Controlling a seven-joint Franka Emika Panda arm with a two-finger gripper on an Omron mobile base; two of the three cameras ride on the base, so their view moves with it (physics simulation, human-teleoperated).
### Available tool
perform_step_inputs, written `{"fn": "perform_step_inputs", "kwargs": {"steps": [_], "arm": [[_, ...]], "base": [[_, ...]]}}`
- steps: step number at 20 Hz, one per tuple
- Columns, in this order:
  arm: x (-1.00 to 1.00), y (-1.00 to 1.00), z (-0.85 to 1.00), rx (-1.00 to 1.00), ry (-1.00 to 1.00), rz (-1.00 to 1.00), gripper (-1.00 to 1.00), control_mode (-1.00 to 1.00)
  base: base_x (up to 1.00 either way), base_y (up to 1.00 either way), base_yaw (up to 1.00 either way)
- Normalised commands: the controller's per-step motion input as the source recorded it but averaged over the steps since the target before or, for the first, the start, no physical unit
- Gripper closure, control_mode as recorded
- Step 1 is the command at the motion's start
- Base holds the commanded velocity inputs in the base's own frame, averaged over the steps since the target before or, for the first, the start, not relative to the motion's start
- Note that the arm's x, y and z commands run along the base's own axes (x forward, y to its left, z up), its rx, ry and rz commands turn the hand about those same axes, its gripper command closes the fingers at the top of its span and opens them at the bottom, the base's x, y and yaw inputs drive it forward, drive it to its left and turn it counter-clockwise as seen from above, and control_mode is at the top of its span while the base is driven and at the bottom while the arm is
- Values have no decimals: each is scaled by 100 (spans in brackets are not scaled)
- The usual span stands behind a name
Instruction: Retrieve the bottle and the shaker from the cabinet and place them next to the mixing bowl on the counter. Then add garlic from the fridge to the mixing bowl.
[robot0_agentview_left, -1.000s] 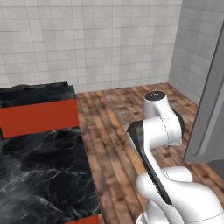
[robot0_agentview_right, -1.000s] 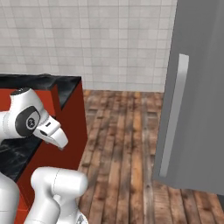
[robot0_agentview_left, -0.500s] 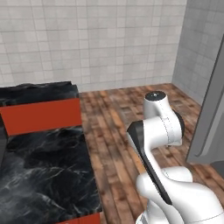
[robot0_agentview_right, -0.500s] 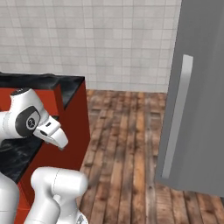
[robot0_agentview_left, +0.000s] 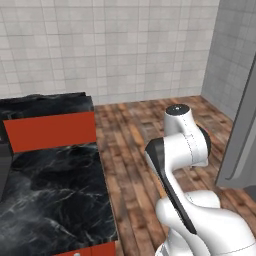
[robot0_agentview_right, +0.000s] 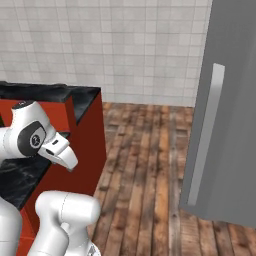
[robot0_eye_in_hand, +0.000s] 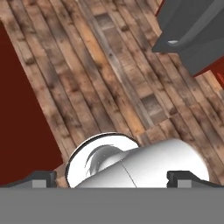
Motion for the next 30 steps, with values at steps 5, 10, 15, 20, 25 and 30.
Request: {"fn": "perform_step_inputs", "kwargs": {"steps": [5,10,15,20,25,30], "arm": [[0,0,0,0,-1,2,-100,-100],[-8,-7,-7,18,-1,17,-100,-100],[-43,-1,81,44,10,36,-100,-100],[-55,8,85,6,9,26,-100,-100],[-50,-17,0,-21,0,17,-100,-100],[-29,-46,5,-13,1,0,-100,-100]], "base": [[0,0,2],[0,0,0],[0,0,0],[0,0,0],[0,0,0],[0,0,0]]}}
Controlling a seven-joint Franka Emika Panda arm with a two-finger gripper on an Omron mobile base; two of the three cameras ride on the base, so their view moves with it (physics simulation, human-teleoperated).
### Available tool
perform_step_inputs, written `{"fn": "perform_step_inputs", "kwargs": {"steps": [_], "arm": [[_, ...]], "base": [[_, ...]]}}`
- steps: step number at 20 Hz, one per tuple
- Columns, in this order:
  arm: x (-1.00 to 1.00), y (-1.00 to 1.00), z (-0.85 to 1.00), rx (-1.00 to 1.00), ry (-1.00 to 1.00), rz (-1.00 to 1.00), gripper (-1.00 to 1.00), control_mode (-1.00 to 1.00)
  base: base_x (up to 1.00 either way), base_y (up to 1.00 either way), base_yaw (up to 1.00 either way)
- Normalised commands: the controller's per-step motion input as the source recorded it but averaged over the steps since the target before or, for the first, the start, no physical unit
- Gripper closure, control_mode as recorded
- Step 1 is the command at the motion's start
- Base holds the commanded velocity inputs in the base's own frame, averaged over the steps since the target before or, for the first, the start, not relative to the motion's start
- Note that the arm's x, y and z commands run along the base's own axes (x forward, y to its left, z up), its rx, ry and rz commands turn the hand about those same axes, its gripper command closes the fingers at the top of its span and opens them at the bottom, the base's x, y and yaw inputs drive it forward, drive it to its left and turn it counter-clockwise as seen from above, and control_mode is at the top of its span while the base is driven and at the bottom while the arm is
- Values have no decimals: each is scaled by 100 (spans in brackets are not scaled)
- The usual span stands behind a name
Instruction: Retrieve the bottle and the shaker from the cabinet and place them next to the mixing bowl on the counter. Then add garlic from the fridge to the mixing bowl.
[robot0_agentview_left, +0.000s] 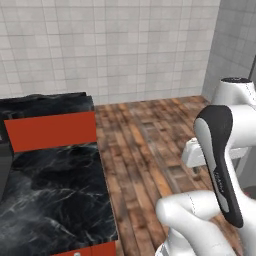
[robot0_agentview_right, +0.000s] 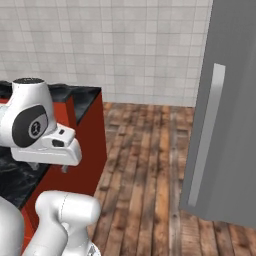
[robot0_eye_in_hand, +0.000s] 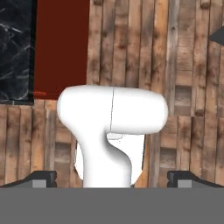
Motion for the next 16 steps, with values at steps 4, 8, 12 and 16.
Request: {"fn": "perform_step_inputs", "kwargs": {"steps": [4,8,12,16], "arm": [[-28,-14,-7,0,2,3,-100,-100],[-3,4,-5,0,0,4,-100,-100],[0,0,0,0,0,0,-100,-100],[0,0,0,0,-1,0,-100,100]], "base": [[0,0,0],[0,0,0],[0,0,0],[0,4,0]]}}
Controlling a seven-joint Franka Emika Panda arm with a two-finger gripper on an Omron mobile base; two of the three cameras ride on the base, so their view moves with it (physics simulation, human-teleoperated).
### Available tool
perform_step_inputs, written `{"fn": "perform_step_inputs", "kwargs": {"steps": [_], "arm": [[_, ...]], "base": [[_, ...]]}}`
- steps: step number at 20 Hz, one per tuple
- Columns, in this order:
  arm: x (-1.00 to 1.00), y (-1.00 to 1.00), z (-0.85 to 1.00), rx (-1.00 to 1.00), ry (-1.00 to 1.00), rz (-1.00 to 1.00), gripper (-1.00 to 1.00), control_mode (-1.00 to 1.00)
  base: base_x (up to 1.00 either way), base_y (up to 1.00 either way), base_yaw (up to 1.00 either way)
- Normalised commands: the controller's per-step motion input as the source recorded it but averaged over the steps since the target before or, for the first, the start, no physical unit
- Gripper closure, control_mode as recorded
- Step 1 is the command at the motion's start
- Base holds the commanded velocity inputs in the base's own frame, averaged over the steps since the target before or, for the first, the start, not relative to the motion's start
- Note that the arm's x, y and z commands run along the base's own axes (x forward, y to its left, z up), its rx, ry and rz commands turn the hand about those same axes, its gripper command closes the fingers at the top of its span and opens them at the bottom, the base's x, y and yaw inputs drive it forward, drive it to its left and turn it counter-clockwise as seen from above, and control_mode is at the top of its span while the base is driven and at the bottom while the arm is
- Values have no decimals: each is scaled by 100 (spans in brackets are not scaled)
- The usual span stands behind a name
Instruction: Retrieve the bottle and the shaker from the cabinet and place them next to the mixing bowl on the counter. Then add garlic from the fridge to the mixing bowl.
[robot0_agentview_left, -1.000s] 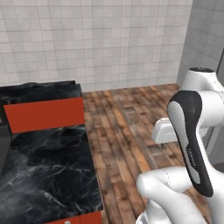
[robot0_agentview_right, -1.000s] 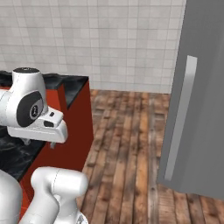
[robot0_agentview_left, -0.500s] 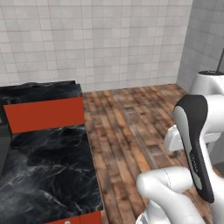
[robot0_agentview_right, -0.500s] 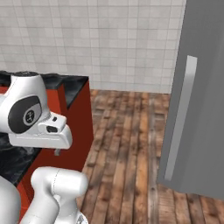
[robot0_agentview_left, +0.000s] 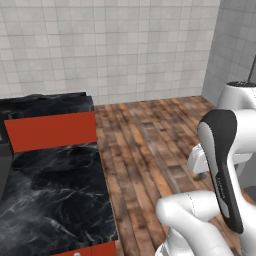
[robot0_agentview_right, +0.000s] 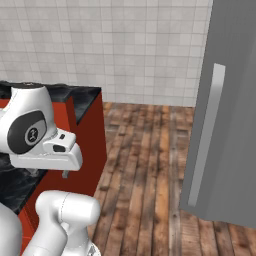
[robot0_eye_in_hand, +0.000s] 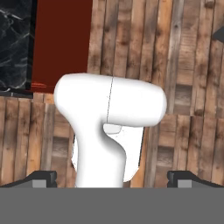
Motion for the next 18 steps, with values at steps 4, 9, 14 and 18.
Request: {"fn": "perform_step_inputs", "kwargs": {"steps": [4,9,14,18], "arm": [[0,0,0,0,0,0,-100,100],[0,0,0,0,0,0,-100,100],[0,0,0,0,0,0,-100,100],[0,0,0,0,0,0,-100,100]], "base": [[-16,29,6],[-44,1,7],[16,27,9],[48,40,6]]}}
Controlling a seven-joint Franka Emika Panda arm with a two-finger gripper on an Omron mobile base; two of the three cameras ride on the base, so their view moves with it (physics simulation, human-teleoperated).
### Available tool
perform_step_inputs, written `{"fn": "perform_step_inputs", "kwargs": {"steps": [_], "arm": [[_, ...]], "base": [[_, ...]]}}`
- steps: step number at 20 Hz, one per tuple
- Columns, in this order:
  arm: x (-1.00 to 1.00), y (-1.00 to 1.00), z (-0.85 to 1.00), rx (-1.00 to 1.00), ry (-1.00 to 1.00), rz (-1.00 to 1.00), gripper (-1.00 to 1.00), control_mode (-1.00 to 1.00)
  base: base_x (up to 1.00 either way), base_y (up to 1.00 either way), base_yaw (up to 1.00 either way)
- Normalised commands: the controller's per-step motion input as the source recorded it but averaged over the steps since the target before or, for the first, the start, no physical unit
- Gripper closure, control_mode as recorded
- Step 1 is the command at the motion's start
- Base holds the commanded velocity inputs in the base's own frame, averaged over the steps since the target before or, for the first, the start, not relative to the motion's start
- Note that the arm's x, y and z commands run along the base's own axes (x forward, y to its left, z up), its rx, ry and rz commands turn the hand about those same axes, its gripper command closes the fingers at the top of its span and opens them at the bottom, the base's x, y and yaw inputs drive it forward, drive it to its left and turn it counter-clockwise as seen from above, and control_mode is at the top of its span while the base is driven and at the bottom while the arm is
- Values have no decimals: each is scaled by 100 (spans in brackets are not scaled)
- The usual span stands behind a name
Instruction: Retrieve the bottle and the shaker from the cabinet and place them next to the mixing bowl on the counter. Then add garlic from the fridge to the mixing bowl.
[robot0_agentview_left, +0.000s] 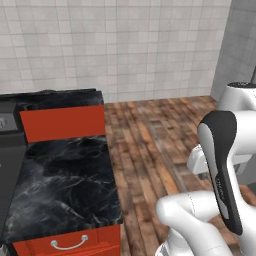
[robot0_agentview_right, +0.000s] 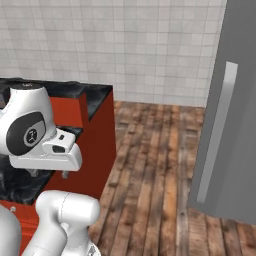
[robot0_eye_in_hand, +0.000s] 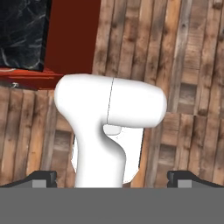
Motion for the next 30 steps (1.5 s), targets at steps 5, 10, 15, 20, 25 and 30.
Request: {"fn": "perform_step_inputs", "kwargs": {"steps": [5,10,15,20,25,30], "arm": [[0,0,0,0,0,0,-100,100],[0,0,0,0,0,0,-100,100],[0,0,0,0,0,0,-100,100],[0,0,0,0,0,0,-100,100],[0,0,0,0,0,0,-100,100],[0,0,0,0,0,0,-100,100]], "base": [[62,45,1],[92,35,0],[100,40,-5],[99,-31,-6],[37,-85,0],[-50,-50,-3]]}}
